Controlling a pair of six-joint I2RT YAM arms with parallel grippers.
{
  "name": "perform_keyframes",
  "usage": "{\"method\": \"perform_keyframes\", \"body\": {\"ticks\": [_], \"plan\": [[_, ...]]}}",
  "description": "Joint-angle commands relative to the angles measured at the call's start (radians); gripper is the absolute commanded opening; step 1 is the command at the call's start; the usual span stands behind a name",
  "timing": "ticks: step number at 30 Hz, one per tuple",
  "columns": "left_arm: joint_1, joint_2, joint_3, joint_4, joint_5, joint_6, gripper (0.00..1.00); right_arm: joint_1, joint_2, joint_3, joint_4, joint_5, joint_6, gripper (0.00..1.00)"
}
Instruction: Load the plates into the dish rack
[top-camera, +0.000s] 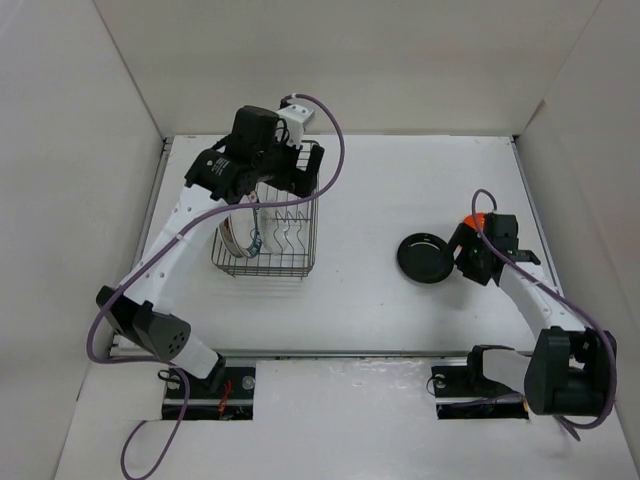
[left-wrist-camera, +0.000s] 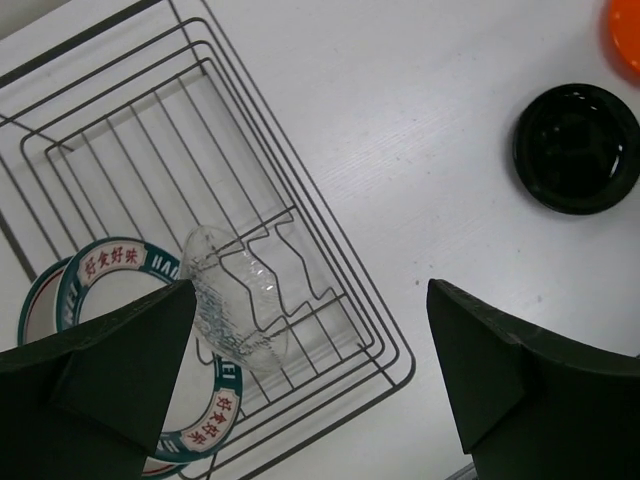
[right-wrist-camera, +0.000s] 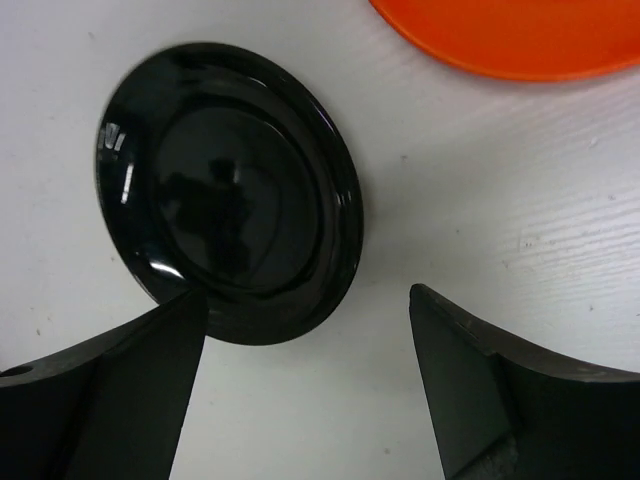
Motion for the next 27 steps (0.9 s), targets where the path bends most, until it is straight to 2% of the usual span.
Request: {"method": "perform_keyframes", "body": {"ticks": [1, 8, 13, 16, 17, 19, 20, 21, 25, 27], "plan": [[-0.002, 0.001, 0.025, 0.039, 0.135, 0.048, 1.00, -0.023, 0.020, -0.004, 0.056, -0.052, 0.017, 0.85], [-0.002, 0.033, 0.068, 0.028, 0.183, 0.066, 1.00, -0.043, 0.112, -0.004, 0.067, -0.041, 0.026, 0.78], [-0.002, 0.068, 0.090, 0.028, 0.192, 0.075, 1.00, -0.043, 0.246, 0.019, 0.096, -0.067, 0.017, 0.73], [-0.002, 0.087, 0.102, 0.028, 0.192, 0.075, 1.00, -0.043, 0.283, 0.010, 0.116, -0.089, 0.017, 0.50], [-0.002, 0.087, 0.113, 0.028, 0.192, 0.075, 1.00, -0.043, 0.283, 0.010, 0.116, -0.089, 0.017, 0.37], [-0.002, 0.098, 0.113, 0.028, 0.192, 0.075, 1.00, -0.052, 0.309, 0.019, 0.105, -0.079, 0.017, 0.17], [-0.002, 0.098, 0.113, 0.028, 0.192, 0.075, 1.00, -0.052, 0.318, 0.030, 0.105, -0.079, 0.017, 0.17], [-0.002, 0.107, 0.113, 0.028, 0.192, 0.075, 1.00, -0.052, 0.318, 0.030, 0.105, -0.079, 0.007, 0.00], [0.007, 0.130, 0.113, 0.028, 0.192, 0.075, 1.00, -0.052, 0.318, 0.051, 0.095, -0.084, 0.007, 0.00], [0.007, 0.140, 0.123, 0.028, 0.192, 0.075, 1.00, -0.052, 0.246, 0.051, 0.095, -0.125, 0.007, 0.00]]}}
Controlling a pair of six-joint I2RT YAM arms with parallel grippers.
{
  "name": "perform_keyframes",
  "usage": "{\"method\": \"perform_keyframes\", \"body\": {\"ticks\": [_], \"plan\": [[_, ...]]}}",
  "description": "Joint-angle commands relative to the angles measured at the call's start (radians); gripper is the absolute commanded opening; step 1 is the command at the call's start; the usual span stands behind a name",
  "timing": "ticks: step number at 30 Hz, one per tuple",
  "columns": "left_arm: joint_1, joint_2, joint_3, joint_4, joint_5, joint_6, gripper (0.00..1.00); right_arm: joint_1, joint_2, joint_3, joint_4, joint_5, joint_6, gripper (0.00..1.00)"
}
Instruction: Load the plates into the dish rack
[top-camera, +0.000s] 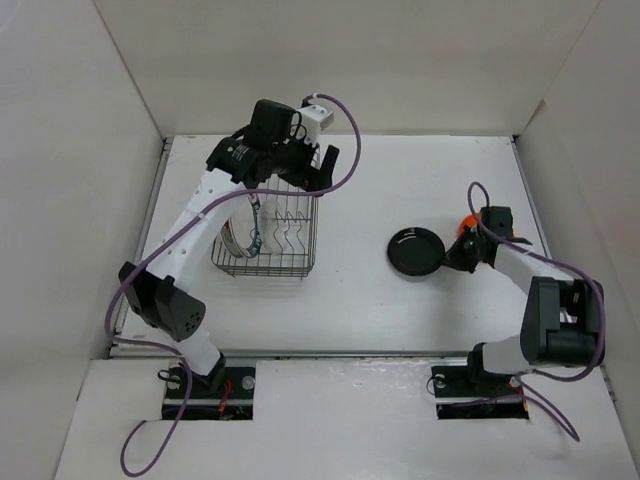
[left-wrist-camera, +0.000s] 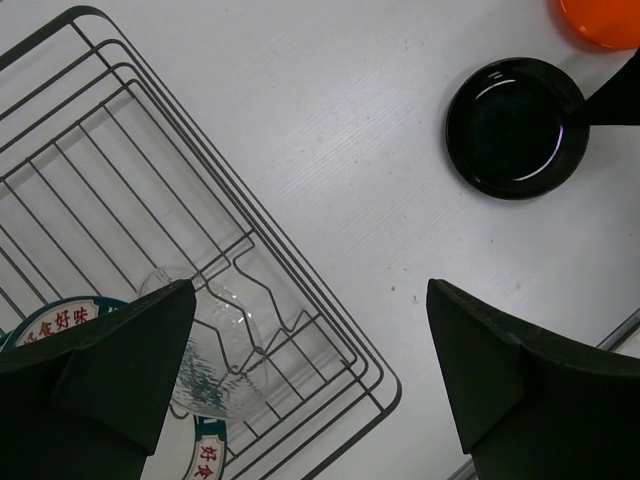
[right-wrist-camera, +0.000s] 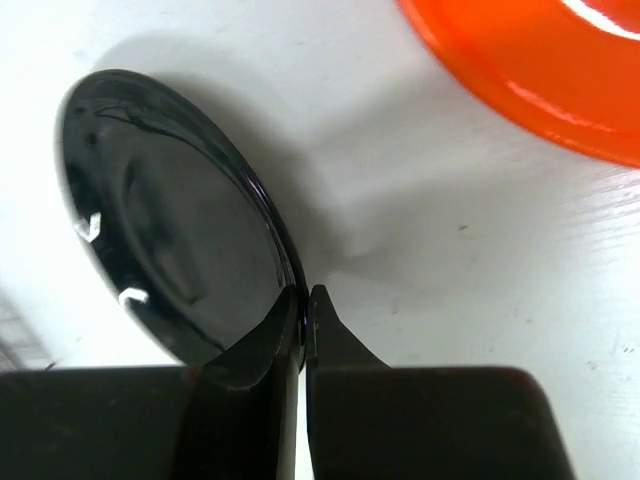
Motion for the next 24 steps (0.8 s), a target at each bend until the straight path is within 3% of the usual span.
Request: {"method": "perform_keyframes", "body": {"ticks": [1, 3, 8, 16, 18, 24], "plan": [[0.006, 0.027, 0.065, 0.022, 0.016, 0.004, 1.00, -0.001, -0.095, 0.021, -0.022, -0.024, -0.021, 0.00], [0.006, 0.048, 0.121, 0.022, 0.042, -0.005, 1.00, 0.022, -0.251, 0.031, 0.007, -0.054, -0.021, 0.00], [0.006, 0.117, 0.154, 0.102, 0.328, -0.005, 1.00, 0.077, -0.537, 0.036, 0.136, -0.094, -0.041, 0.00], [0.006, 0.298, 0.232, 0.093, 0.811, -0.024, 1.00, 0.137, -0.533, 0.084, 0.188, -0.161, -0.061, 0.00], [-0.005, 0.323, 0.232, 0.093, 0.871, -0.015, 1.00, 0.149, -0.519, 0.105, 0.197, -0.161, -0.052, 0.00], [-0.037, 0.354, 0.223, 0.084, 0.857, -0.004, 1.00, 0.203, -0.519, 0.137, 0.265, -0.207, -0.035, 0.00]]}}
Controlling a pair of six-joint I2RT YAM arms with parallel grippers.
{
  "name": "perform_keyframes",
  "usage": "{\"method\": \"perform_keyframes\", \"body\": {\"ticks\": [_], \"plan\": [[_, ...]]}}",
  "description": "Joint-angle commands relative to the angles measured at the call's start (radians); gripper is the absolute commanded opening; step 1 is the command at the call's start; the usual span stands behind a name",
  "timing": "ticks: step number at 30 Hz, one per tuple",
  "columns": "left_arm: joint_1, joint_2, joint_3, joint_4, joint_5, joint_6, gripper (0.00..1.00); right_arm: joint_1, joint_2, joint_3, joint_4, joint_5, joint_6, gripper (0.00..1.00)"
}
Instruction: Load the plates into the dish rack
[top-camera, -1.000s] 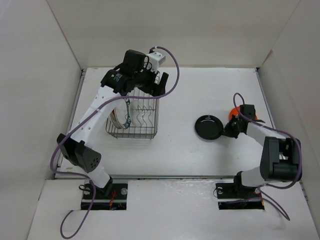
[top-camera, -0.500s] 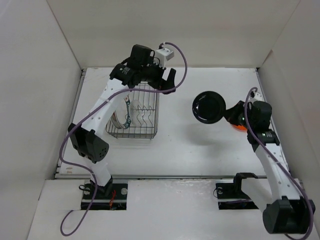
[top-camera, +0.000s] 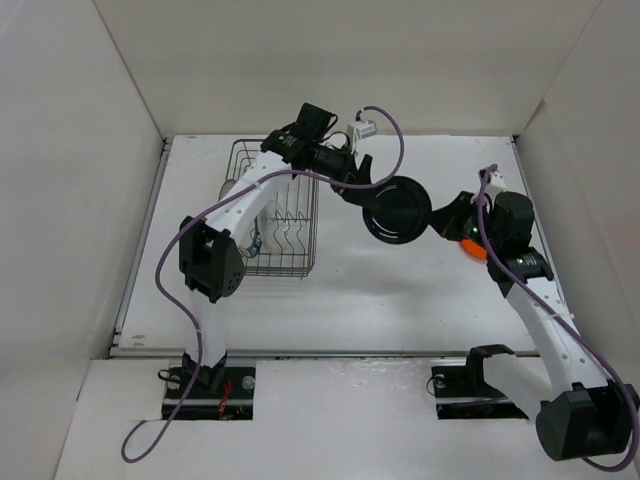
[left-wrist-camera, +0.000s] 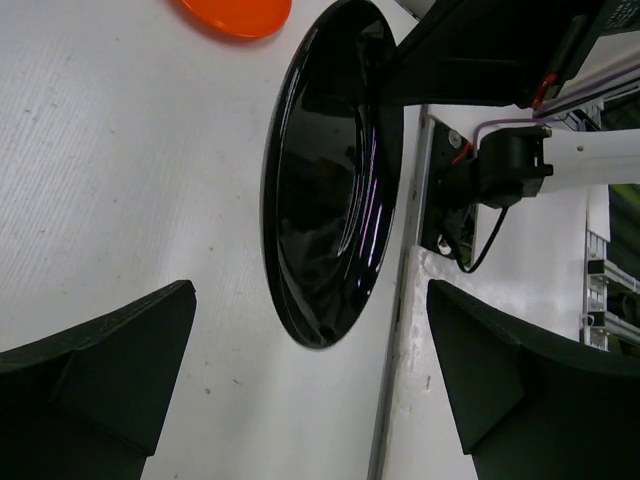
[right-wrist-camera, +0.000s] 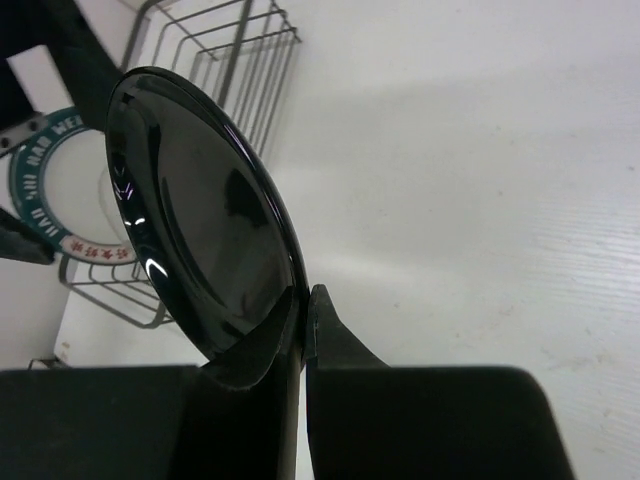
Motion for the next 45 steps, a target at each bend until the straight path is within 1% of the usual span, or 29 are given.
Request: {"method": "perform_keyframes", "body": {"ticks": [1, 4, 5, 6, 7, 8, 9, 10, 11, 12, 13, 14, 15, 17, 18, 19, 21, 22, 25, 27, 29, 31, 34, 37, 45], "plan": [[-0.027, -0.021, 0.029, 0.014, 0.055, 0.012, 1.00, 0.035, -0.026, 0.069, 0.140, -0.047, 0.024, 0.00], [-0.027, -0.011, 0.020, 0.027, 0.031, 0.001, 1.00, 0.061, -0.012, 0.080, 0.150, -0.063, 0.035, 0.00], [-0.027, -0.011, 0.020, 0.027, 0.031, 0.001, 0.96, 0.080, -0.012, 0.092, 0.160, -0.063, 0.035, 0.00], [-0.027, -0.011, 0.020, 0.027, 0.041, 0.001, 0.88, 0.089, 0.000, 0.092, 0.160, -0.063, 0.035, 0.00], [-0.027, -0.011, 0.020, 0.027, 0.041, 0.001, 0.55, 0.098, 0.010, 0.092, 0.160, -0.049, 0.035, 0.00], [-0.036, -0.020, 0.020, 0.027, 0.041, 0.001, 0.27, 0.098, 0.020, 0.092, 0.160, -0.049, 0.035, 0.03], [-0.036, -0.021, 0.020, 0.027, 0.022, 0.001, 0.03, 0.114, 0.021, 0.092, 0.171, -0.015, 0.046, 0.09], [-0.036, -0.031, 0.020, 0.027, 0.012, 0.001, 0.00, 0.126, 0.030, 0.101, 0.171, -0.003, 0.046, 0.16], [-0.036, -0.053, 0.020, 0.014, -0.005, 0.001, 0.00, 0.126, 0.030, 0.101, 0.182, -0.003, 0.055, 0.55], [-0.036, -0.068, 0.010, 0.005, -0.021, 0.001, 0.00, 0.137, 0.030, 0.101, 0.182, 0.026, 0.055, 0.80], [-0.027, -0.091, -0.006, 0.005, -0.046, 0.001, 0.00, 0.146, 0.039, 0.101, 0.182, 0.039, 0.066, 1.00], [-0.015, -0.152, -0.047, 0.026, -0.143, -0.045, 0.00, 0.146, 0.039, 0.101, 0.182, 0.071, 0.066, 1.00], [-0.015, -0.187, -0.067, 0.036, -0.211, -0.060, 0.00, 0.146, 0.039, 0.101, 0.171, 0.100, 0.066, 1.00], [-0.015, -0.259, -0.093, 0.027, -0.398, -0.079, 0.00, 0.170, 0.039, 0.112, 0.105, 0.172, 0.066, 1.00], [-0.015, -0.330, -0.116, 0.016, -0.636, -0.090, 0.00, 0.180, 0.050, 0.126, 0.081, 0.207, 0.055, 1.00], [-0.015, -0.365, -0.135, 0.016, -0.760, -0.120, 0.00, 0.196, 0.050, 0.126, 0.059, 0.255, 0.055, 1.00], [-0.015, -0.424, -0.187, 0.005, -0.982, -0.142, 0.00, 0.212, 0.076, 0.149, 0.010, 0.299, 0.055, 1.00], [-0.015, -0.466, -0.204, -0.025, -1.144, -0.142, 0.00, 0.212, 0.085, 0.149, -0.005, 0.318, 0.043, 1.00], [-0.015, -0.519, -0.269, -0.068, -1.380, -0.188, 0.00, 0.232, 0.112, 0.158, -0.016, 0.339, 0.043, 1.00], [-0.015, -0.530, -0.299, -0.081, -1.437, -0.218, 0.00, 0.241, 0.123, 0.158, -0.016, 0.339, 0.043, 1.00], [-0.015, -0.530, -0.360, -0.090, -1.498, -0.246, 0.00, 0.250, 0.134, 0.158, -0.016, 0.339, 0.043, 1.00], [-0.006, -0.530, -0.398, -0.078, -1.514, -0.264, 0.00, 0.259, 0.143, 0.158, -0.016, 0.339, 0.043, 1.00], [0.029, -0.482, -0.423, -0.078, -1.464, -0.274, 0.00, 0.269, 0.143, 0.158, -0.025, 0.349, 0.043, 1.00], [0.039, -0.430, -0.423, -0.078, -1.421, -0.283, 0.00, 0.269, 0.134, 0.158, -0.036, 0.358, 0.034, 1.00], [0.074, -0.335, -0.391, -0.105, -1.352, -0.294, 0.00, 0.269, 0.093, 0.138, -0.056, 0.376, 0.025, 1.00]]}}
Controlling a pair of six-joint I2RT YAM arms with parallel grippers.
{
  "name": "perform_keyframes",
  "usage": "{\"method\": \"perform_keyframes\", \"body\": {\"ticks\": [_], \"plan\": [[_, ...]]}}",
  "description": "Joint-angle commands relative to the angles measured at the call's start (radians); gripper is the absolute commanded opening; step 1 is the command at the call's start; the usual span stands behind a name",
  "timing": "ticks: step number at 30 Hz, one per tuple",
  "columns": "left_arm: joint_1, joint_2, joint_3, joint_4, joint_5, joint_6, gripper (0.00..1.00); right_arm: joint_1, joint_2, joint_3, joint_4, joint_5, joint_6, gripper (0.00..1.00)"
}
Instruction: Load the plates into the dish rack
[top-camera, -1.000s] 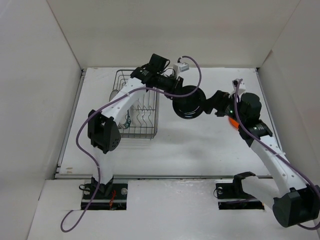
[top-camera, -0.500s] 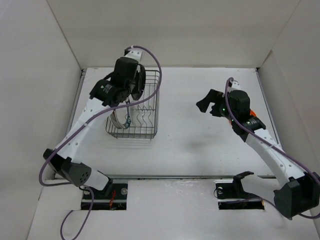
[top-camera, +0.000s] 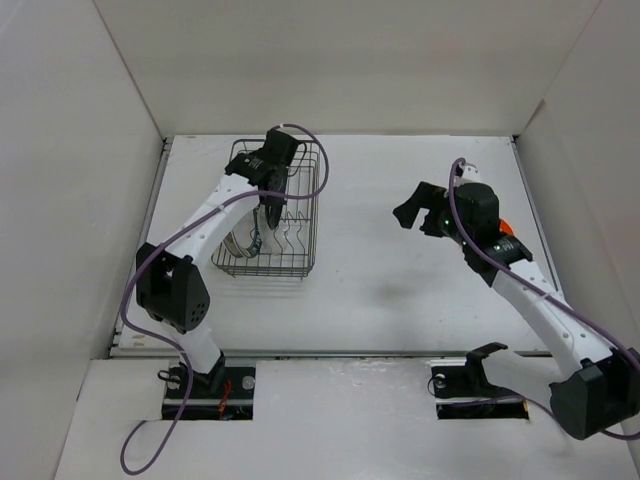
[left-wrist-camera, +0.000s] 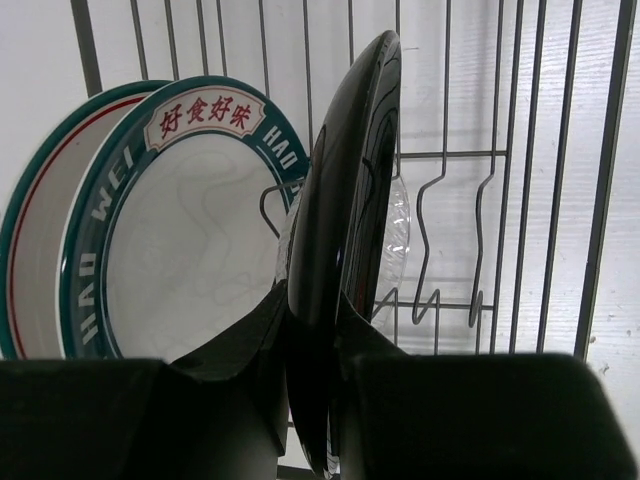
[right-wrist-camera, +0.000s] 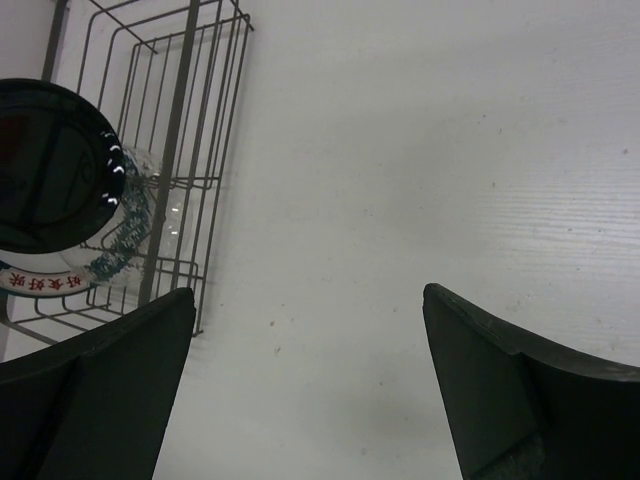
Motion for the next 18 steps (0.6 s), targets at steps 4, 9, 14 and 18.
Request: {"method": "perform_keyframes", "body": {"ticks": [4, 9, 14, 18], "plan": [[0.025, 0.009, 0.013, -0.005, 0.069, -0.023, 0.00, -0.012, -0.030, 0.023, 0.000, 0.025, -0.015, 1.00], [0.025, 0.009, -0.007, -0.005, 0.124, -0.013, 0.00, -0.067, 0.002, 0.033, -0.038, 0.076, -0.015, 1.00], [0.025, 0.000, -0.028, -0.014, 0.175, 0.005, 0.04, -0.142, -0.009, 0.011, -0.089, 0.102, 0.041, 1.00], [0.025, -0.022, -0.051, -0.014, 0.195, 0.005, 0.12, -0.184, -0.029, 0.002, -0.153, 0.159, 0.072, 1.00]]}}
